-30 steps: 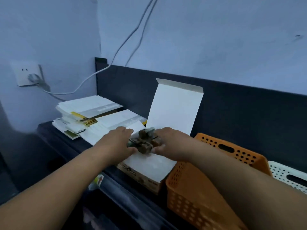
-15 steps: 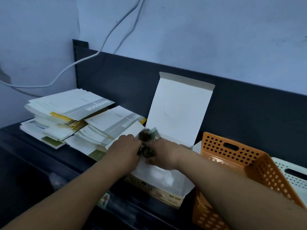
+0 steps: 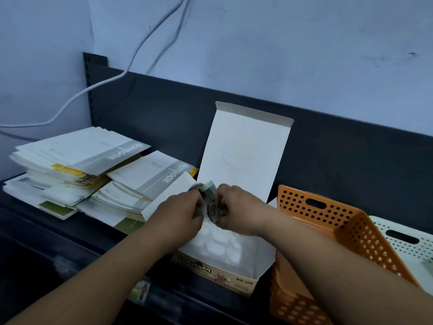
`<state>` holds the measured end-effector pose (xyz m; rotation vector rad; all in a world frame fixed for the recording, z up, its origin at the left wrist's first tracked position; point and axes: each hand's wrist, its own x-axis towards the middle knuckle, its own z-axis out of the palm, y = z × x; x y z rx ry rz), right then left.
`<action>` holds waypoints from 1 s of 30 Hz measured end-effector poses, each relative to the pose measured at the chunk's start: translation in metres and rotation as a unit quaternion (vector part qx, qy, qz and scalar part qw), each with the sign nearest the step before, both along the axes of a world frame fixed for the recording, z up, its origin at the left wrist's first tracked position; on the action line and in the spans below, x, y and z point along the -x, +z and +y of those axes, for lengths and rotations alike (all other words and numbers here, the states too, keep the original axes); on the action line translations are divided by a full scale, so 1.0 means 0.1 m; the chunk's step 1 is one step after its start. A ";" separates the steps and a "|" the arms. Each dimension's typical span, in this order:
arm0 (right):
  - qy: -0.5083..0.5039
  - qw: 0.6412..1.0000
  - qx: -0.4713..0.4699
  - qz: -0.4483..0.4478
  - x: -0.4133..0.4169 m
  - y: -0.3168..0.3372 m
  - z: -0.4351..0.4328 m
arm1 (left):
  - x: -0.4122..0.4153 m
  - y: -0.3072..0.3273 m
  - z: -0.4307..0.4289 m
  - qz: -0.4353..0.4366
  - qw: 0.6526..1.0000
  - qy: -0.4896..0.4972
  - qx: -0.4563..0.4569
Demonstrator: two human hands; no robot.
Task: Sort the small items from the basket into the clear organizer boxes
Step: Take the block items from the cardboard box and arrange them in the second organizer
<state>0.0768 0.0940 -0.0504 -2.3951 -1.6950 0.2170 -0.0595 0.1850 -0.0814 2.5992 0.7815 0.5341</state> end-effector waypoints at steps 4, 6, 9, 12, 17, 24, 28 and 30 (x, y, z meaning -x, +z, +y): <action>-0.059 0.991 -0.083 0.091 -0.09 0.24 -0.28 | -0.14 0.13 -0.05 -0.124 0.978 -0.025 0.168; -0.077 0.983 -0.118 0.118 -0.11 0.31 -0.44 | -0.23 0.17 -0.10 -0.168 0.950 -0.039 0.262; -0.098 0.971 -0.160 0.145 -0.13 0.38 -0.70 | -0.36 0.24 -0.24 -0.192 0.892 -0.065 0.404; -0.129 0.956 -0.195 0.176 -0.15 0.42 -1.00 | -0.46 0.35 -0.44 -0.200 0.860 -0.088 0.461; -0.167 0.915 -0.279 0.241 -0.17 0.40 -1.55 | -0.60 0.49 -0.96 -0.204 0.842 -0.141 0.479; -0.229 0.829 -0.382 0.337 -0.18 0.36 -2.56 | -0.85 0.65 -1.92 -0.168 0.780 -0.211 0.565; -0.275 0.800 -0.393 0.361 -0.24 0.28 -3.35 | -0.97 0.61 -2.63 -0.145 0.771 -0.246 0.569; -0.297 0.767 -0.404 0.401 -0.26 0.25 -3.74 | -1.01 0.59 -3.01 -0.131 0.761 -0.256 0.582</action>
